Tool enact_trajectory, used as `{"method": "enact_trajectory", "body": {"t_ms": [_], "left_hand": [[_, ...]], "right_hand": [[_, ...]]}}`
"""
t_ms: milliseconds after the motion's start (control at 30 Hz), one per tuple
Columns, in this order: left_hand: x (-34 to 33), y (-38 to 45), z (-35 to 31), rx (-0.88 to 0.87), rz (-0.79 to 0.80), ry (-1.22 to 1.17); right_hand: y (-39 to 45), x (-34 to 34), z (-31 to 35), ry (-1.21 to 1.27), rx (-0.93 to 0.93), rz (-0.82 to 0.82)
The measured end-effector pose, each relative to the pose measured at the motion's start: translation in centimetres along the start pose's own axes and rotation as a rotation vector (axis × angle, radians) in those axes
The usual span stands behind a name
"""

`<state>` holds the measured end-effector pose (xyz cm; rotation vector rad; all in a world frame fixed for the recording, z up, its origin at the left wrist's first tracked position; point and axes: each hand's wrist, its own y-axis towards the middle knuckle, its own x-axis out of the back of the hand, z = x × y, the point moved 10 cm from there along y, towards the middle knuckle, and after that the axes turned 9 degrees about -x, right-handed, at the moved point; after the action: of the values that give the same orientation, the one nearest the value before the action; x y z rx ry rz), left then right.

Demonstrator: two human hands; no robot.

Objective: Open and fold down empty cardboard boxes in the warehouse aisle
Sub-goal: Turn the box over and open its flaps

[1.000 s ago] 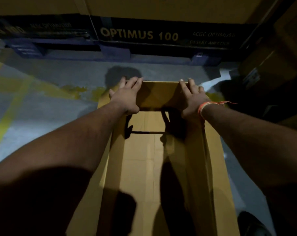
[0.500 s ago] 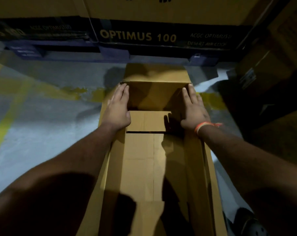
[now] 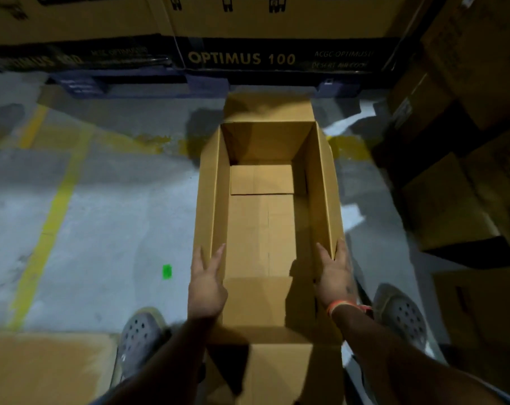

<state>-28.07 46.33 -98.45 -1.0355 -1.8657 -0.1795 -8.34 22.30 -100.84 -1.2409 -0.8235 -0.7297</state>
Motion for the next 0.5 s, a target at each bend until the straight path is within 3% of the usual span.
{"method": "enact_trajectory", "body": {"t_ms": [167, 367, 433, 500], "left_hand": [[-0.1, -3.2, 0.2, 0.035, 0.011, -0.017], [4.1, -2.6, -1.7, 0.036, -0.053, -0.135], [6.8, -2.2, -3.5, 0.002, -0.074, -0.127], [9.5, -2.2, -5.0, -0.023, -0.091, -0.093]], "right_hand": [[-4.1, -1.3, -1.9, 0.018, -0.030, 0.016], [-4.3, 2.6, -0.7, 0.148, 0.033, 0.017], [-4.7, 4.6, 0.4, 0.065, 0.035, -0.031], [-6.3, 7.2, 3.2, -0.019, 0.172, -0.147]]}}
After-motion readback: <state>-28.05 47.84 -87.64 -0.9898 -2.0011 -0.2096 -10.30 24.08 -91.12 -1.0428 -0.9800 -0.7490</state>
